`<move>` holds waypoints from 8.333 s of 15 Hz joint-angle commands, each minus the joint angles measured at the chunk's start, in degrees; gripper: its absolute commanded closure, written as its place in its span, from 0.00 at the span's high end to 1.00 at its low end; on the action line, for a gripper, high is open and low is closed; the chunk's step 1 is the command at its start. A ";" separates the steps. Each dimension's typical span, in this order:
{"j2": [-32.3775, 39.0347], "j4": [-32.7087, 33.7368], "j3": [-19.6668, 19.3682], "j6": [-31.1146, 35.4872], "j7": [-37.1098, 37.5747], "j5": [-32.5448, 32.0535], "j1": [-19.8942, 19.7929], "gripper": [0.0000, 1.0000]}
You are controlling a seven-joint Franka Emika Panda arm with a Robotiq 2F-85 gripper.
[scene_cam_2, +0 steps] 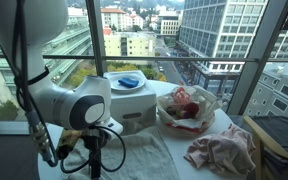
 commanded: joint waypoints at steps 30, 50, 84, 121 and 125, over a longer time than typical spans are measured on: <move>-7.52 -11.86 -12.87 1.83 14.69 -13.70 13.09 1.00; -7.33 -10.99 -8.73 4.87 19.23 -25.96 9.41 1.00; -7.81 -8.48 -12.07 -10.04 30.44 -30.22 16.32 1.00; -18.37 3.51 0.53 -21.46 49.12 -49.96 0.12 0.01; -14.50 11.25 2.74 -22.71 48.07 -49.34 -1.66 0.01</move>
